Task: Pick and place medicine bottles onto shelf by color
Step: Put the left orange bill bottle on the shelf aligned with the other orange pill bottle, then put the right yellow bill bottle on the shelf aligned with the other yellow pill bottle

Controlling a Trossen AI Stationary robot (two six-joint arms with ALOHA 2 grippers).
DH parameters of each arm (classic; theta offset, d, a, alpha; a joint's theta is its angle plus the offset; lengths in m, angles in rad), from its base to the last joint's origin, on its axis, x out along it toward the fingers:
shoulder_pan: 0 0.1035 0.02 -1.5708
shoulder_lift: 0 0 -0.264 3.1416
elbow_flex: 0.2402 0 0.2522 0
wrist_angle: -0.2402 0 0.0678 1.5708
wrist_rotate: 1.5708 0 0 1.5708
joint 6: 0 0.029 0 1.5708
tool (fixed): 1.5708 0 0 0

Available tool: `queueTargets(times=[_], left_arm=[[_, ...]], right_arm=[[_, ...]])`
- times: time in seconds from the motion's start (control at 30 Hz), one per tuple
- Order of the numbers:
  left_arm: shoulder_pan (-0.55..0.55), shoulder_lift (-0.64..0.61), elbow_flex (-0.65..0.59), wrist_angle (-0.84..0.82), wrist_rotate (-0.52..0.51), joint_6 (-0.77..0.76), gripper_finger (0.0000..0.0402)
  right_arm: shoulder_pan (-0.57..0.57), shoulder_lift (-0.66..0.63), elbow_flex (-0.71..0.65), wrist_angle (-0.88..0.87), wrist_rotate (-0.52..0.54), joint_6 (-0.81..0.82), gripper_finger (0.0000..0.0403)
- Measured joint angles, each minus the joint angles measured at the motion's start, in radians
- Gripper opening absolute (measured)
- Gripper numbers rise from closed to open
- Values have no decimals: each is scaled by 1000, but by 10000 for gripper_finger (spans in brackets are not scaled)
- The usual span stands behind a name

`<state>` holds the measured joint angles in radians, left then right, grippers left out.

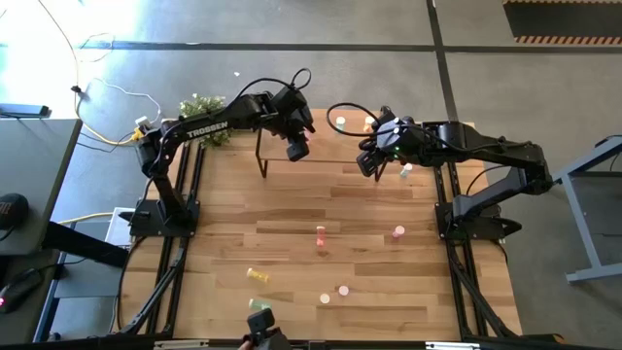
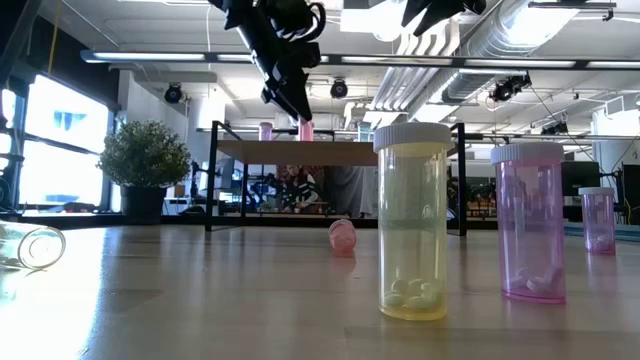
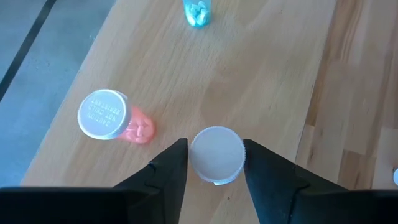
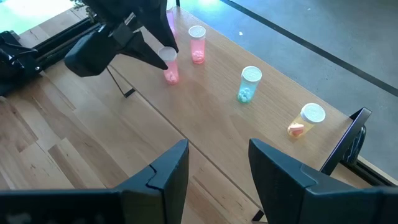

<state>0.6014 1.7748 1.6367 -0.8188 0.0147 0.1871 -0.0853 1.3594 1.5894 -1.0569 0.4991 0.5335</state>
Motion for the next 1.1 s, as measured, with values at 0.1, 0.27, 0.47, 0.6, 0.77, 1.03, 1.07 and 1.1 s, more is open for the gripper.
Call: queueTargets(times=[0.1, 0.27, 0.47, 0.6, 0.77, 1.03, 1.07, 1.1], left_arm=[[0, -1, 0, 6, -2, 0, 162], [0, -1, 0, 7, -39, 0, 176], [0, -1, 0, 17, -53, 0, 181], [0, -2, 0, 23, -53, 0, 182], [0, -6, 0, 22, -44, 0, 182], [0, -37, 1, 33, -49, 0, 182], [0, -41, 1, 30, -51, -1, 182], [0, -46, 1, 31, -53, -1, 182]], right_arm=[[0, 0, 0, 0, 0, 0, 158], [0, 0, 0, 0, 0, 0, 158], [0, 0, 0, 0, 0, 0, 158], [0, 0, 0, 0, 0, -3, 158], [0, 0, 0, 0, 0, -3, 158], [0, 0, 0, 0, 0, -15, 158], [0, 0, 0, 0, 0, -14, 158], [0, 0, 0, 0, 0, -14, 158]])
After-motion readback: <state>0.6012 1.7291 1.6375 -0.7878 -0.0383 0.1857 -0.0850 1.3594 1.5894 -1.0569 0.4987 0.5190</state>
